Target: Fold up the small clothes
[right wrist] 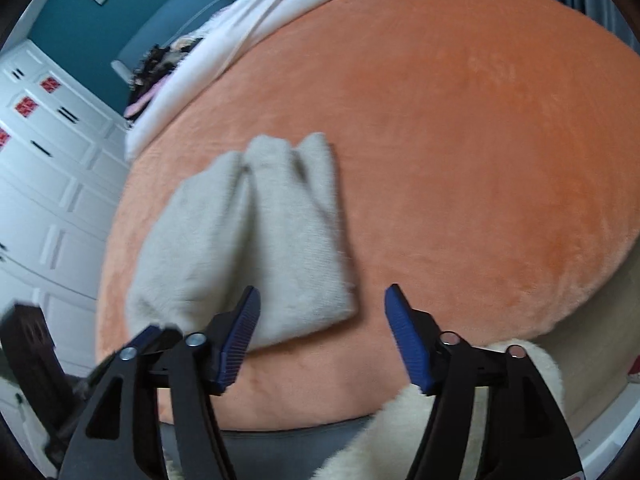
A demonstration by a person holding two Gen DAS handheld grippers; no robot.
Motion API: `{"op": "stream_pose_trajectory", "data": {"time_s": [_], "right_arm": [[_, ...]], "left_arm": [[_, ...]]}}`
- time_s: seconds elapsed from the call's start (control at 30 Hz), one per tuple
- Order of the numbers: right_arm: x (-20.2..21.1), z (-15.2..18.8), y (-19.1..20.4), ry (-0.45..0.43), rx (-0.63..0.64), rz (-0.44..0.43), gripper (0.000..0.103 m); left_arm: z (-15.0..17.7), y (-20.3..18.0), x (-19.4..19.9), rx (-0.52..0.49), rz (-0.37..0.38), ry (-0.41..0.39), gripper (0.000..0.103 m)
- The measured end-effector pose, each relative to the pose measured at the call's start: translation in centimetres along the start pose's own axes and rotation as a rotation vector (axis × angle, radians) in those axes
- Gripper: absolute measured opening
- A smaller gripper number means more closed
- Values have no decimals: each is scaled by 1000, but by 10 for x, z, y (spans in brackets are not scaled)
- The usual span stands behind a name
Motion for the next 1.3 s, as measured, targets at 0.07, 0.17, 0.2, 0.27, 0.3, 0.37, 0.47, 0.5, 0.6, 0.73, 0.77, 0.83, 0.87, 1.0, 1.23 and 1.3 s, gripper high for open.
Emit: {"op": "stream_pose_trajectory", "data": {"time_s": [0.07,0.17,0.2,0.27,0.3,0.37,0.47,0.5,0.6,0.73,0.77,0.83,0.87,1.0,1.23,1.3], "right_arm": [[-16,-5,21,21,-8,-72,73],[-49,-9,46,79,6,-127,78],[-63,-9,54,106,17,-121,78],[-88,-5,71,158,31,-121,78],[-100,-3,78,182,35,-119,78],[-119,-3,91,210,64,-91,52],[-102,-16,127,151,194,-98,20],[-77,-26,146,73,229,-168,18],[-7,-46,170,-73,260,-296,18],[-13,-40,96,-78,210,-104,18],[-38,-31,61,-18,168,-17,18],[-86,-1,1,123,80,90,18],[-85,4,-4,78,44,37,19],[-66,-6,16,33,39,11,24],[-48,-16,34,-32,133,132,57],[-55,-22,28,-9,134,123,62]], "left_arm": [[1,25,4,-17,-68,-28,91],[16,58,-7,-14,-175,28,91],[21,69,-15,0,-188,54,91],[29,86,-24,31,-216,77,91],[32,94,-28,38,-228,79,91],[34,105,-36,66,-222,95,79],[37,118,-32,160,-105,147,14],[34,119,-29,174,-107,149,12],[26,113,-20,165,-63,121,10],[34,99,-36,137,-74,182,9],[38,98,-43,133,-80,205,9],[44,97,-54,142,-82,242,9],[45,97,-54,139,-90,244,9],[41,91,-49,112,-112,241,10],[33,83,-28,104,-126,213,21],[34,81,-26,107,-135,214,28]]}}
Point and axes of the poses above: each gripper's, at about its wrist camera, not at the fingertips, and x roughly against the way its jaws point, y to its left, z to its underside, the point moved 7 cm from there along -x, roughly the way its jaws point, and after that the axes turned 4 degrees about -z, right-handed, at the moved point
